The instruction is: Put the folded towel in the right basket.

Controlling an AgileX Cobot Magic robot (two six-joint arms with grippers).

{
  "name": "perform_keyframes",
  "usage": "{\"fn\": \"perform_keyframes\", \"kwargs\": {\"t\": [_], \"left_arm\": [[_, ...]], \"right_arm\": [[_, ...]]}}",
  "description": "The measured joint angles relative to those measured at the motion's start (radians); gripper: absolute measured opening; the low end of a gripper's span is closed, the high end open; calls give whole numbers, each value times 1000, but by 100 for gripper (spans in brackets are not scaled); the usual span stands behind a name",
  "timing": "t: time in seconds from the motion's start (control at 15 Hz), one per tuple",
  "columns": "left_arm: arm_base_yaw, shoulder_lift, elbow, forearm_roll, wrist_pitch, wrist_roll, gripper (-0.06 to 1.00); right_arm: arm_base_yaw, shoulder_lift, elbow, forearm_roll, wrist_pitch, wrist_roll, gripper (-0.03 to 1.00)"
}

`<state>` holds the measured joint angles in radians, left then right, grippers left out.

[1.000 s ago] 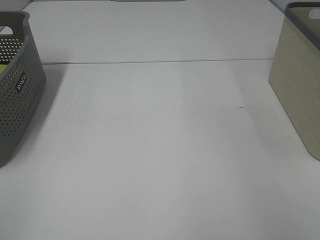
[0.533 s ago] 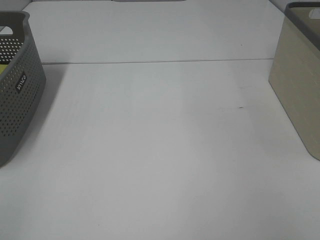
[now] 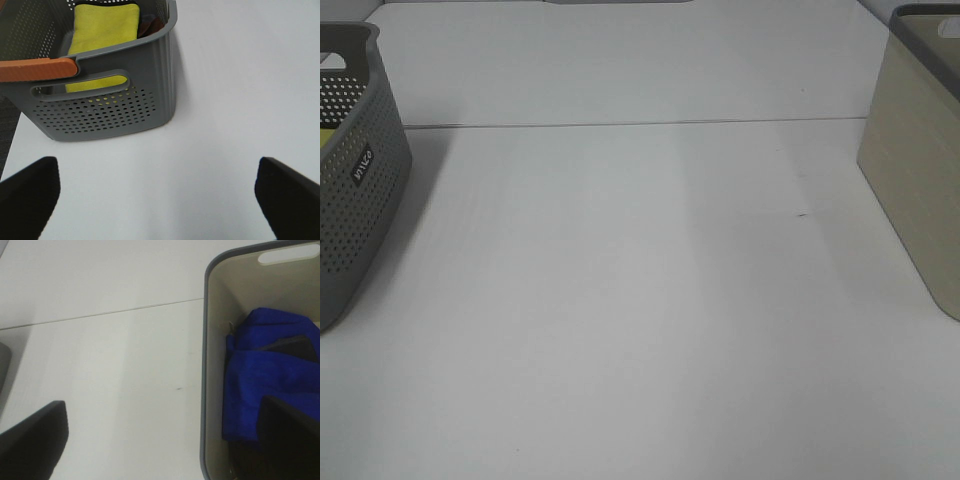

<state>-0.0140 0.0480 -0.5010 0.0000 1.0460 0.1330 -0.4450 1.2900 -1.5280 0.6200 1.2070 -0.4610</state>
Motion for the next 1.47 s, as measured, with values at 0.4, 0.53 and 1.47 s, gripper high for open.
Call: {"fn": "perform_keyframes", "kwargs": {"t": [0.4,0.53,1.47], "left_arm": [[0,0,0,0,0,0,99],[0,0,0,0,0,0,99],[0,0,0,0,0,0,99]], "right_arm": [[137,-276,61,-7,-60,-4,97],[323,-368,167,-117,-88,18,96],[456,-1208,1047,-626,-82,512,96]]}}
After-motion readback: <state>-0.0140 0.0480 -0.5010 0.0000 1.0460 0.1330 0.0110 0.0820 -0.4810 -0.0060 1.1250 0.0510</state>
